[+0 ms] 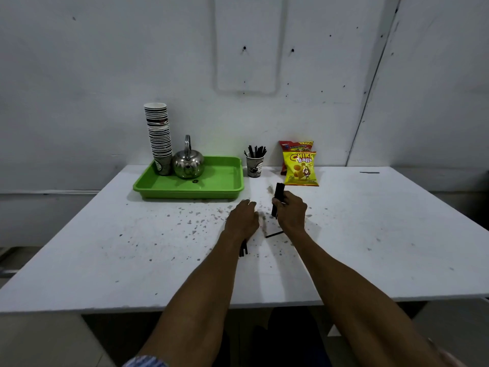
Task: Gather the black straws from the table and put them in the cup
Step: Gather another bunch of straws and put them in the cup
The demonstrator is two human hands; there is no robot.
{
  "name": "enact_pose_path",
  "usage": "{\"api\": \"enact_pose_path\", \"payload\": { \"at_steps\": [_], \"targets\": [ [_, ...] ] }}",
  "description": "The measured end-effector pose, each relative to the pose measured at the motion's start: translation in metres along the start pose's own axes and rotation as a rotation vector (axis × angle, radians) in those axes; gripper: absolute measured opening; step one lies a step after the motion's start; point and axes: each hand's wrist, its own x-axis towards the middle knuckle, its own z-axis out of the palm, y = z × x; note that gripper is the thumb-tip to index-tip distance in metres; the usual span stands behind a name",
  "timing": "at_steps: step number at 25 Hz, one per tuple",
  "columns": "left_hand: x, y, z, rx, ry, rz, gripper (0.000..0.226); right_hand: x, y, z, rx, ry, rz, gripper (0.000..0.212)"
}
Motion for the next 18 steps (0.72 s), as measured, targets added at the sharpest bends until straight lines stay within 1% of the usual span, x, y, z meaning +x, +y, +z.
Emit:
{"api": "enact_pose_path", "payload": {
  "at_steps": [3, 5, 7, 10, 14, 16, 18],
  "targets": [
    [0.003, -0.005, 0.003, 0.069, -0.081, -0.036, 0.044, 0.002, 0.005, 0.002, -0.025, -0.027, -0.008, 0.017],
    [0.007, -0.006, 0.004, 0.091, -0.089, -0.04, 0.041, 0.009, 0.004, 0.003, -0.049, -0.036, -0.021, 0.017],
    [0.013, -0.004, 0.002, 0.045, -0.077, -0.031, 0.039, 0.019, 0.003, 0.006, -0.056, -0.054, -0.035, 0.015],
    [0.032, 0.002, -0.002, -0.061, -0.01, 0.013, 0.044, 0.042, -0.008, 0.013, 0.015, -0.045, -0.018, 0.017],
    [0.088, 0.005, -0.012, -0.138, 0.072, 0.092, 0.051, 0.109, -0.028, 0.032, 0.053, -0.018, -0.051, 0.02],
    [0.125, 0.003, -0.016, -0.224, 0.178, 0.089, 0.053, 0.148, -0.037, 0.044, 0.062, -0.006, -0.072, 0.017],
    [0.163, -0.003, -0.017, -0.309, 0.29, 0.04, 0.059, 0.184, -0.04, 0.061, 0.059, 0.002, -0.094, 0.014]
  ]
}}
